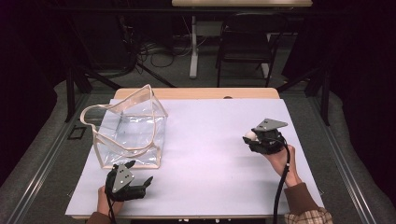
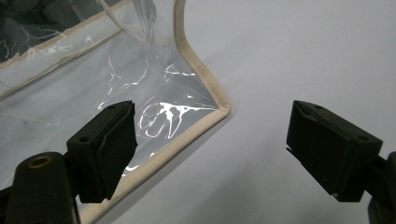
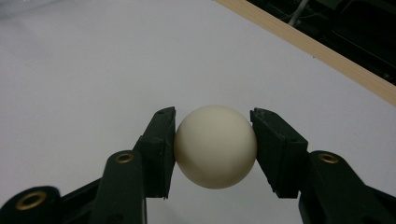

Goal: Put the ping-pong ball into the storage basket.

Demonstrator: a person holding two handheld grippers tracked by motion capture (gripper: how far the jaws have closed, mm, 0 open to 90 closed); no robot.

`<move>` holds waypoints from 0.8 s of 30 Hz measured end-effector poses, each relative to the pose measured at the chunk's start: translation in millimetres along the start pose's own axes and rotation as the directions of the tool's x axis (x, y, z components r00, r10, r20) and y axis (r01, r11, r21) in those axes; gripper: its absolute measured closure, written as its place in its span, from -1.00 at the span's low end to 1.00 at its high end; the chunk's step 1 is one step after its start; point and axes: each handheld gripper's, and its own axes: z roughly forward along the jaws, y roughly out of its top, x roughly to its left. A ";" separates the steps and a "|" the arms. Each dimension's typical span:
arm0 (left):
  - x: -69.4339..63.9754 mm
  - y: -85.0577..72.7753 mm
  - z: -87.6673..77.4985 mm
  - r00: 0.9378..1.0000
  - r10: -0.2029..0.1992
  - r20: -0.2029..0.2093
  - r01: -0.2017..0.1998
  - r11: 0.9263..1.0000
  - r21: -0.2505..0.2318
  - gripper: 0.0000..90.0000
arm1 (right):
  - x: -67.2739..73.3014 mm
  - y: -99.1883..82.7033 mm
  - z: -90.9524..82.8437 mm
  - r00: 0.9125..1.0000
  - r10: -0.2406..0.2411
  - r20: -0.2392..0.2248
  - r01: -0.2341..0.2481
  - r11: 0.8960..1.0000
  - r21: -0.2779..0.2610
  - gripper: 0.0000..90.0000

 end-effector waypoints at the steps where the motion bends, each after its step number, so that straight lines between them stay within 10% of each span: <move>1: 0.0 0.0 0.0 1.000 0.001 0.000 -0.001 1.000 0.000 -0.64 | -0.1 0.7 -0.4 1.000 -0.003 0.003 0.003 1.000 -0.003 0.13; 24: -0.1 0.0 0.2 1.000 0.000 0.000 0.000 1.000 -0.001 -0.64 | 0.8 13.2 -12.8 1.000 -0.017 0.008 0.018 0.999 -0.038 0.13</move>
